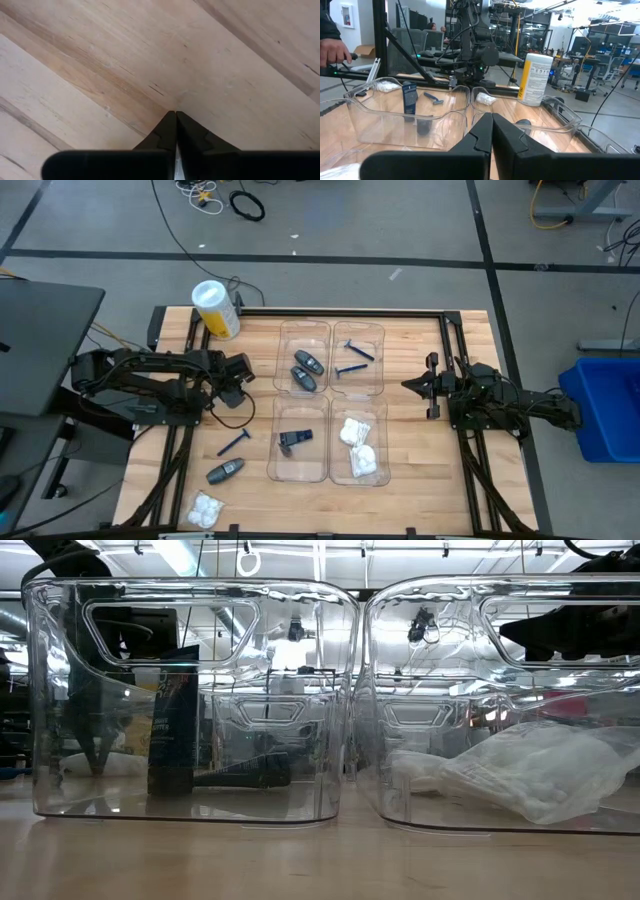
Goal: Pick & Place Travel size toiletries
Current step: Put the cotton pack into the bottom right transparent bin
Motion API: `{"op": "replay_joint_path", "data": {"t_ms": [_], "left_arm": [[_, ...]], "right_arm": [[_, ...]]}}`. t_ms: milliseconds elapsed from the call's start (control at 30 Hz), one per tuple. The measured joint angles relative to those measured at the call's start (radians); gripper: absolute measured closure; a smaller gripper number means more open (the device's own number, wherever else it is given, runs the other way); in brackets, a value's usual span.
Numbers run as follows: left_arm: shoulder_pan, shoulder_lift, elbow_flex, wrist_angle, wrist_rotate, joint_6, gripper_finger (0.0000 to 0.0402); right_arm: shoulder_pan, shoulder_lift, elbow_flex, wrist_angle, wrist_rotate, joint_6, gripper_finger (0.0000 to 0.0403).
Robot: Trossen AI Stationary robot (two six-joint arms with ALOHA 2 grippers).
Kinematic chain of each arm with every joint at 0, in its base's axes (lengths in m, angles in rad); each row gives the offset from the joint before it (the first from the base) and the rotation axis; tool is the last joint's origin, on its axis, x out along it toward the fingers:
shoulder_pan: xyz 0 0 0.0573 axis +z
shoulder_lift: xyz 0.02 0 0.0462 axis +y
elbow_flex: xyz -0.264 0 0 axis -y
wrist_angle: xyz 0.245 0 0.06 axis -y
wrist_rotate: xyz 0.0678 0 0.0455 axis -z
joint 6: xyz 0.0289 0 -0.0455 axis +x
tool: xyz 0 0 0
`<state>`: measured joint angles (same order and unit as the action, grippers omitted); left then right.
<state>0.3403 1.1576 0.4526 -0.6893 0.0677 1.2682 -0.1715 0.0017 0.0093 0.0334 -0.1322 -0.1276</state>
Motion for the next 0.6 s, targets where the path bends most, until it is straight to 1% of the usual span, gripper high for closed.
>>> {"op": "replay_joint_path", "data": {"t_ms": [133, 600], "left_arm": [[0.0, 0.0, 0.0, 0.001, 0.0, 0.001, 0.0394], [-0.006, 0.0, 0.009, 0.011, 0.002, 0.0, 0.0396]], "right_arm": [[0.0, 0.0, 0.0, 0.0, 0.0, 0.0, 0.0389], [0.0, 0.0, 0.0, 0.0, 0.0, 0.0, 0.0389]]}}
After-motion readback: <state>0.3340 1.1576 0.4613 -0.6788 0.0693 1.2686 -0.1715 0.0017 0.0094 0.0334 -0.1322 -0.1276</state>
